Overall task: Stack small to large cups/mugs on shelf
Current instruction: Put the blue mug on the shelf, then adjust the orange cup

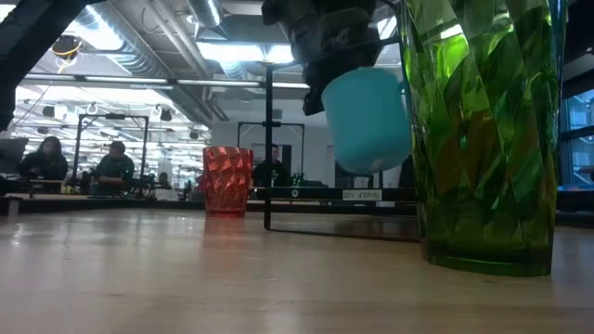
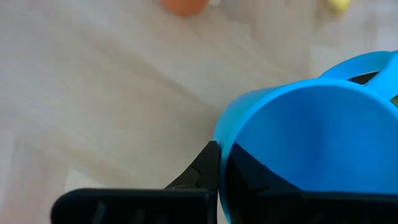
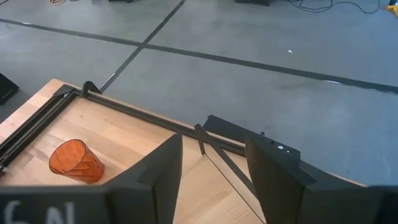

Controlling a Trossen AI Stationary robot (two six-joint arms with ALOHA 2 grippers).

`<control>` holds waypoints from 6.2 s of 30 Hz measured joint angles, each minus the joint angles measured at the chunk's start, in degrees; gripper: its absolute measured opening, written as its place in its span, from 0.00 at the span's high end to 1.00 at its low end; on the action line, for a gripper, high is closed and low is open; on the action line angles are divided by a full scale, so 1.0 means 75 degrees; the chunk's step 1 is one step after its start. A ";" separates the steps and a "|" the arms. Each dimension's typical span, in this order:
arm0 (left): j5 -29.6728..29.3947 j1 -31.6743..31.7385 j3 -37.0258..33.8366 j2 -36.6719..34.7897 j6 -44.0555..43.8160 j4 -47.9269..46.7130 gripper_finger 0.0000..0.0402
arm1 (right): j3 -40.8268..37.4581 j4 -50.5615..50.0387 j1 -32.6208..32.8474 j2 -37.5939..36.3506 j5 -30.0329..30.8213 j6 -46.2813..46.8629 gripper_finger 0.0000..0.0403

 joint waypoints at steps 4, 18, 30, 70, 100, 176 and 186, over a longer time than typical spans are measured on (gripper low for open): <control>0.0061 -0.0056 0.0000 -0.0003 0.0087 -0.0060 0.98 | 0.0003 0.0000 0.0000 0.0000 0.0001 -0.0006 0.56; -0.0127 -0.0026 0.0000 -0.0003 0.0250 -0.0056 0.96 | 0.0003 0.0000 0.0000 0.0000 -0.0003 0.0015 0.56; 0.0256 0.0122 0.0000 -0.0003 0.0243 -0.0064 0.89 | 0.0006 0.0000 0.0000 0.0000 -0.0003 -0.0023 0.56; 0.1180 0.0274 0.0003 0.0201 -0.0147 0.0165 0.84 | 0.0006 -0.0105 0.0003 0.0000 0.0064 -0.0184 0.56; 0.2921 0.0967 0.0385 -0.0446 -0.0308 0.0193 0.81 | 0.0006 -0.2547 -0.0006 0.0113 -0.1480 0.1543 0.70; -0.1181 0.1670 0.0376 -0.2486 -0.0089 -0.0674 0.83 | -0.8105 0.5637 0.0624 -0.0204 -0.7001 0.3966 0.99; -0.1139 0.1673 0.0376 -0.2483 0.0084 -0.0798 0.83 | -0.8105 0.5272 0.0702 -0.0204 -0.7742 0.3874 0.99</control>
